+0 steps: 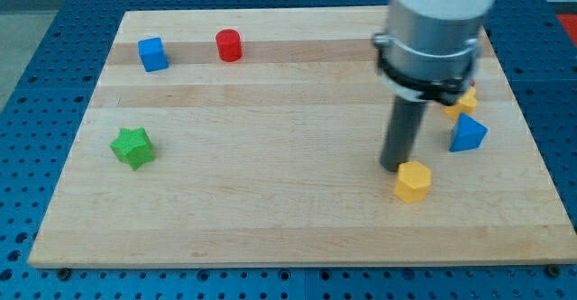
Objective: Push the yellow hexagon towards bottom right
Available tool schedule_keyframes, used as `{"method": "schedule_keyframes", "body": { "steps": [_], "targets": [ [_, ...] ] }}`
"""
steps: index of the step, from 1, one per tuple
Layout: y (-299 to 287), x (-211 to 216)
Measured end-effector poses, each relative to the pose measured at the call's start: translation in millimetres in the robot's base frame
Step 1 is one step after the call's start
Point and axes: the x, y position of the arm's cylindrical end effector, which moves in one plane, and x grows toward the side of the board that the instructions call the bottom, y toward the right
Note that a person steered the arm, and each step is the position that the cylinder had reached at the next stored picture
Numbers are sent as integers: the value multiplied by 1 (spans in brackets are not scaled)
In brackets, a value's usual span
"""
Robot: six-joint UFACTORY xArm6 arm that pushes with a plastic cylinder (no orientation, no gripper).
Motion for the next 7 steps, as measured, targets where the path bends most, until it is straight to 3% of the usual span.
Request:
{"method": "schedule_keyframes", "body": {
  "steps": [1, 2, 4, 5, 6, 7],
  "targets": [
    [50, 0],
    [53, 0],
    [-41, 0],
    [-59, 20],
    [-35, 44],
    [-19, 32]
  ]
}}
